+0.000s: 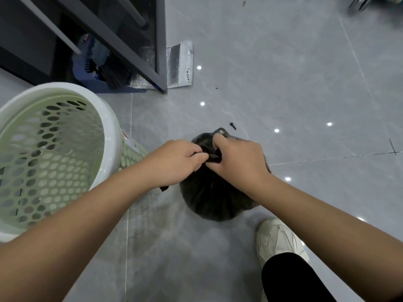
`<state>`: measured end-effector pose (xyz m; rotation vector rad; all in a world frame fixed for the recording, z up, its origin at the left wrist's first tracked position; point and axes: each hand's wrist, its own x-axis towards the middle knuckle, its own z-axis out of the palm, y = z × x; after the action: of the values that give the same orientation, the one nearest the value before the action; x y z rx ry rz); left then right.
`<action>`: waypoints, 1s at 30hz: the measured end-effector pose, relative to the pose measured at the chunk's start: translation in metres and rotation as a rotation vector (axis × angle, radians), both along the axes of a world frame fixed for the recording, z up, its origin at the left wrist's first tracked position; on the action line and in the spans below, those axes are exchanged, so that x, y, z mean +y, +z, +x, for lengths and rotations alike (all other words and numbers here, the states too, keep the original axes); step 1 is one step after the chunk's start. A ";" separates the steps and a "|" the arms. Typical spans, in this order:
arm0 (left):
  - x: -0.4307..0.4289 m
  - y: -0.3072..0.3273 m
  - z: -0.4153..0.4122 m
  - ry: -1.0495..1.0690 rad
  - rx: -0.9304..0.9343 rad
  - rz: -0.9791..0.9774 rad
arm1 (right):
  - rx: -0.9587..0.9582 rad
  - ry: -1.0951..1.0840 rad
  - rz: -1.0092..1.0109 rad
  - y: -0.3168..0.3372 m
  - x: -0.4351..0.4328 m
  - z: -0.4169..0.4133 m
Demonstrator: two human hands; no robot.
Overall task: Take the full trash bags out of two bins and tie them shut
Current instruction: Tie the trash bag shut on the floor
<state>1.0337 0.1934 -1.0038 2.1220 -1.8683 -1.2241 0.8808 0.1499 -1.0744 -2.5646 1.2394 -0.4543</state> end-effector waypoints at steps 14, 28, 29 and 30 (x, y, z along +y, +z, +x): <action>0.011 -0.003 -0.008 0.390 0.102 -0.133 | -0.065 0.233 -0.073 0.009 -0.005 -0.008; 0.026 0.000 -0.006 0.492 0.141 -0.103 | -0.091 0.295 -0.076 0.005 0.015 -0.007; 0.027 0.001 -0.006 0.478 0.124 -0.104 | -0.094 0.307 -0.073 0.005 0.015 -0.006; 0.028 0.002 -0.006 0.466 0.112 -0.106 | -0.089 0.311 -0.061 0.005 0.014 -0.004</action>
<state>1.0275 0.2215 -1.0019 2.2028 -1.2593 -1.0808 0.8770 0.1643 -1.0696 -2.6907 0.7888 -0.5372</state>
